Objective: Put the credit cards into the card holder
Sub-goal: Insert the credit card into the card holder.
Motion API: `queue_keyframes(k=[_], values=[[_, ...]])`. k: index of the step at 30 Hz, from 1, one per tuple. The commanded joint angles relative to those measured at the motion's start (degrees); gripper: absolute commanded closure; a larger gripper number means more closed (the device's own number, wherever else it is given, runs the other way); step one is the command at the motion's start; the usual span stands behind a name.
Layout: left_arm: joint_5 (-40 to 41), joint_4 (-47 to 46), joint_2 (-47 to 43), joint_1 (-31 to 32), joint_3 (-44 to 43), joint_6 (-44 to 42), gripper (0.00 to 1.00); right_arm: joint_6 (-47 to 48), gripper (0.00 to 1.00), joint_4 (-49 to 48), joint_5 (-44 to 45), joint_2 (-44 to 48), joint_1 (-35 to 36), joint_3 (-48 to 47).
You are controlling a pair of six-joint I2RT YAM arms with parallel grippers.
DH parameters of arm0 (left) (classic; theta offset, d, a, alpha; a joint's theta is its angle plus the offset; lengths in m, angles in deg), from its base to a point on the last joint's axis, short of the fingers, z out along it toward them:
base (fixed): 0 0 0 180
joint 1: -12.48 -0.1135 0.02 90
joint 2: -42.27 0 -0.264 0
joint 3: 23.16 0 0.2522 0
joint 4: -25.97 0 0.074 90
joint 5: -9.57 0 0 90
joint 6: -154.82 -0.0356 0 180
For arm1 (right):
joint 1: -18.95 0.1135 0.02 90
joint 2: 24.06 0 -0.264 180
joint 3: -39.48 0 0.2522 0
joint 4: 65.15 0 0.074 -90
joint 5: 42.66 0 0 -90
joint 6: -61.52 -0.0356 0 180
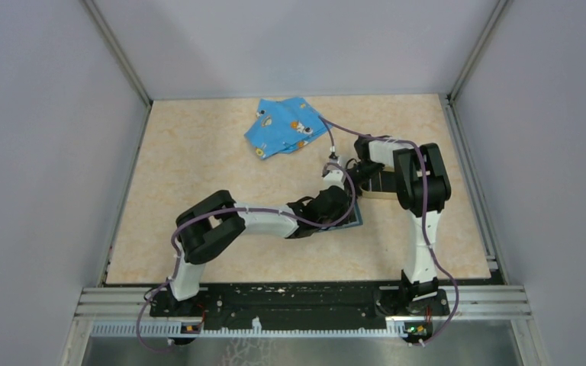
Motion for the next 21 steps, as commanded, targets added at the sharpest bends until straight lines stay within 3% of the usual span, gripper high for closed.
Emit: queue_keyframes(k=[1,7,21], values=[[5.8,6.76,2.57,0.26,-3.65,3.45,0.64,2.33,0.89,-2.72,4.54,-1.59,0.73,0.28],[13.06,13.62,3.04,0.82,-4.87,7.44,0.64,2.54,0.81,-2.72,4.38,-0.69,0.72,0.15],[17.53,19.12,1.39,0.85,-4.2,12.28,0.62,2.87,0.75,-2.63,4.47,2.71,0.66,-0.39]])
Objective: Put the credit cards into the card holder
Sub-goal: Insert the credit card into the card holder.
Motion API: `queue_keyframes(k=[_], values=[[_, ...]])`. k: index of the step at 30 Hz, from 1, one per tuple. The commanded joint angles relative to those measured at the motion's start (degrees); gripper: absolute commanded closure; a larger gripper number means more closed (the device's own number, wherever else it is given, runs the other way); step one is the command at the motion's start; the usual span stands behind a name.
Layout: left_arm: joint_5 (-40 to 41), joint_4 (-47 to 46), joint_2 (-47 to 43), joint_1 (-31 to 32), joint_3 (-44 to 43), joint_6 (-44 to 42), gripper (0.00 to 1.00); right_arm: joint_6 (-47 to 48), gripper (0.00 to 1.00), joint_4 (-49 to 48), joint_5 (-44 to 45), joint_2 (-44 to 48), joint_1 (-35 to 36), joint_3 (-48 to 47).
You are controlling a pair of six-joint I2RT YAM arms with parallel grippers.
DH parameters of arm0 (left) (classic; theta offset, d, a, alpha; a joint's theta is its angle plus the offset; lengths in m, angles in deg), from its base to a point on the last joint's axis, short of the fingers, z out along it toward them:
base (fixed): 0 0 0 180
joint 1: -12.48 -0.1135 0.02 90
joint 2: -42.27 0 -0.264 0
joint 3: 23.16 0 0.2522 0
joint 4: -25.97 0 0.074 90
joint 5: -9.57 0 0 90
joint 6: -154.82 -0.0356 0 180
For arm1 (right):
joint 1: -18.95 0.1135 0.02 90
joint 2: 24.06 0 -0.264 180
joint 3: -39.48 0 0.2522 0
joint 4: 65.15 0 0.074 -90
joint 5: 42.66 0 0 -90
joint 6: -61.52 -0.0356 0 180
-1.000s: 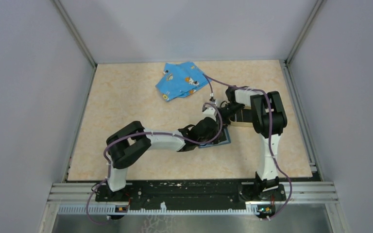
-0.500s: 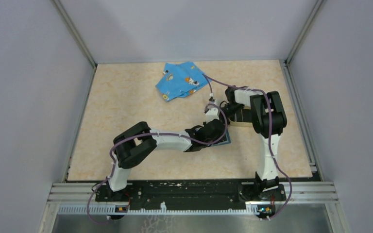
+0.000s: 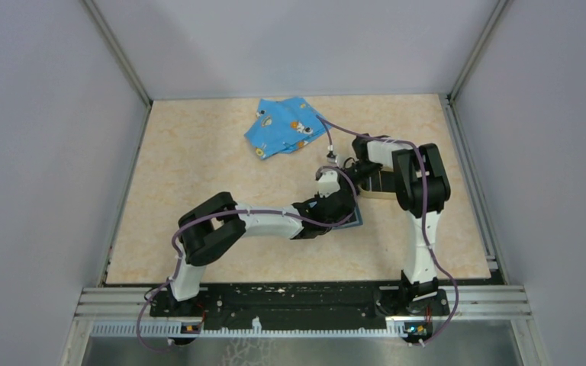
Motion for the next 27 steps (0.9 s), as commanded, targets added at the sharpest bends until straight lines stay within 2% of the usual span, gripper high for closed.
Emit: queue_keyframes(k=[1,8,13,20,24,27], values=[[5.88,6.67,-0.27,-0.88,1.26,1.38,0.61,2.97,0.75,-1.63,5.31,2.82,0.13,-0.41],[7.9,7.18,-0.73,-0.96,2.27,2.52,0.56,3.38,0.66,-2.21,5.82,7.61,-0.52,0.05],[6.21,4.7,-3.81,-0.94,3.85,0.22,0.55,4.51,0.64,-2.46,5.59,11.53,-1.74,1.0],[-6.46,-10.83,-15.3,-0.95,12.23,-16.91,0.48,9.36,0.64,-2.49,1.13,19.66,-3.11,2.5],[-13.09,-19.88,-23.14,-0.96,21.48,-24.98,0.44,12.97,0.65,-3.26,-0.77,26.11,-3.32,4.55],[-13.85,-22.84,-29.45,-0.96,29.09,-27.33,0.44,19.05,0.64,-3.05,-5.26,31.83,-3.32,6.79]])
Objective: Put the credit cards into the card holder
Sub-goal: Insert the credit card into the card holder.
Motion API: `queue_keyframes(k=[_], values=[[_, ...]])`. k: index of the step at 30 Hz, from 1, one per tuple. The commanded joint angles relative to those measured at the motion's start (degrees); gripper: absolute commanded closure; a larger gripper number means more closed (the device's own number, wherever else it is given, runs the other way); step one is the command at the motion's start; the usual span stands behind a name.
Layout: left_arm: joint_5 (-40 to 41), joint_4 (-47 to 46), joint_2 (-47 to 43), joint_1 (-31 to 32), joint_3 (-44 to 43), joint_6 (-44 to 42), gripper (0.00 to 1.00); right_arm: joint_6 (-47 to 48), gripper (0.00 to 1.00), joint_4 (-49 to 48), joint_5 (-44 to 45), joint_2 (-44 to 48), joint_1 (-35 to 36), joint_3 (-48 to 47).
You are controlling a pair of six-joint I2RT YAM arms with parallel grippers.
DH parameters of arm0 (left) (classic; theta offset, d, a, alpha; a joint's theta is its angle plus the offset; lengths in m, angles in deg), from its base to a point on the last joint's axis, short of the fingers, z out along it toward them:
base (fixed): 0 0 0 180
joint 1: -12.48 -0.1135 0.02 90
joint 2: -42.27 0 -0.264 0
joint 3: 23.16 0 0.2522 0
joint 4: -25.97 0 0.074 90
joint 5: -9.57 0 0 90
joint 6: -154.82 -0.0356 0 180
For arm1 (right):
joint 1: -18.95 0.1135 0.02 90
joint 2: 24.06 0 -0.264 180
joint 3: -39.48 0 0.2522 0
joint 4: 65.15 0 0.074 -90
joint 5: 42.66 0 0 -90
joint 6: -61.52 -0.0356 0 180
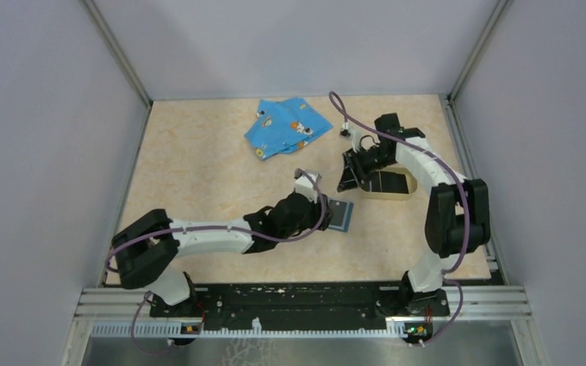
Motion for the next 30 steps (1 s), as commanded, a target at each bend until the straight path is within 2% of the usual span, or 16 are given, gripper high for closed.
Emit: queue_keyframes(k=[1,5,8,10,12,15,19,24,30], values=[[-5.45,-9.47,-9.03,-0.13,10.52,-9.49,0.44,10.94,0.64,-0.89,-8.45,10.77,-0.22,2.9],[-1.85,-11.25,-18.75,-0.13,21.3,-10.87,0.41,20.88,0.64,-4.36,-13.13,20.73,-0.09,8.91],[1.22,-12.54,-25.21,-0.21,27.59,-11.05,0.27,29.64,0.62,-7.94,-15.54,27.83,-0.13,14.27],[2.55,-12.41,-28.75,-0.37,30.35,-10.8,0.1,31.0,0.59,-12.92,-17.1,31.28,-0.11,18.59],[3.19,-11.66,-30.5,-0.46,32.32,-9.65,0.03,28.58,0.58,-18.56,-18.78,33.54,-0.02,22.79],[2.46,-12.2,-30.89,-0.56,34.64,-7.87,0.01,35.31,0.55,-16.22,-16.27,35.78,-0.17,26.5],[1.68,-13.44,-28.8,-1.21,35.25,-7.16,0.01,40.85,0.49,-18.79,-13.18,38.56,-0.45,31.97],[1.24,-15.27,-26.11,-3.12,34.85,-6.89,0.01,43.01,0.48,-18.69,-11.2,38.33,-0.48,32.89],[-7.18,-18.18,-23.11,-8.39,35.05,-7.25,0.01,44.03,0.46,-19.16,-10.67,37.92,-0.47,33.86]])
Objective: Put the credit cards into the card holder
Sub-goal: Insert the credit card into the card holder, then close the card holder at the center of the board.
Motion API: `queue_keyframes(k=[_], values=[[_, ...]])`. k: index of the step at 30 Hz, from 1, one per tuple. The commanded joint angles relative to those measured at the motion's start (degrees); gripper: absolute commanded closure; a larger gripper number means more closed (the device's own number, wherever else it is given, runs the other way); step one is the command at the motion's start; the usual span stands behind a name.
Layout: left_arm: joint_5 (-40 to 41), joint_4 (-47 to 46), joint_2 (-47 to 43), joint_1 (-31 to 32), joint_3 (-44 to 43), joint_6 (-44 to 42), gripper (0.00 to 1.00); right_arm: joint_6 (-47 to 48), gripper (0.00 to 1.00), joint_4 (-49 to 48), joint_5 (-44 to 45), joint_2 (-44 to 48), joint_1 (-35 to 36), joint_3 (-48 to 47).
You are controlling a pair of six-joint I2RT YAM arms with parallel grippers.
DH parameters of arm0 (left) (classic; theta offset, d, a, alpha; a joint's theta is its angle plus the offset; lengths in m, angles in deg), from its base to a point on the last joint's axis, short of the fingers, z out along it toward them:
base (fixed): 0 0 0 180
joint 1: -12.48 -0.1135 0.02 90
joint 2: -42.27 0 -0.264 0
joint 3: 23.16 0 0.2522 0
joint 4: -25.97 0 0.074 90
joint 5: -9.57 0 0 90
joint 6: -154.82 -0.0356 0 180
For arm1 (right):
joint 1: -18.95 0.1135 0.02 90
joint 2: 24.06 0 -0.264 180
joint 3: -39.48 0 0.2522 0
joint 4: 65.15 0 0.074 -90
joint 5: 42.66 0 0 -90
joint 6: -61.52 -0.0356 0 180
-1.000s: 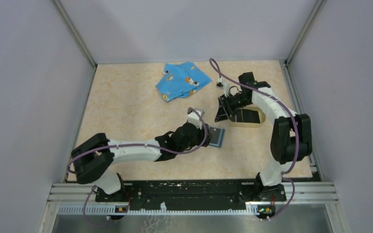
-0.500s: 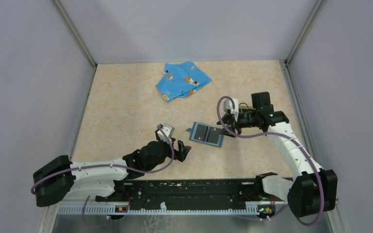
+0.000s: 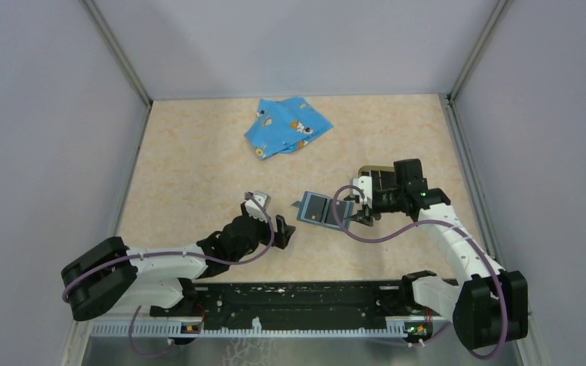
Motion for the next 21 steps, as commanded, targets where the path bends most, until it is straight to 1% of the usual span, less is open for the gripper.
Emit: queue_keyframes(k=[1,8,13,21], values=[[-6.49,-4.04,1.88,-2.96,-0.01,-0.3,0.01,2.94,0.45,-2.53,-0.97,0.62,-0.24,0.4],[-7.02,-2.06,5.08,-4.63,-1.93,-2.08,0.02,4.09,0.44,-1.34,-1.03,-0.82,-0.19,0.15],[-6.0,3.04,9.59,-4.67,-5.46,-3.12,0.03,4.33,0.44,-1.31,-1.03,-0.94,-0.17,0.23],[-4.0,8.0,13.92,-4.67,-9.95,-1.06,0.03,4.55,0.44,-1.14,-0.86,-1.41,-0.11,0.37]])
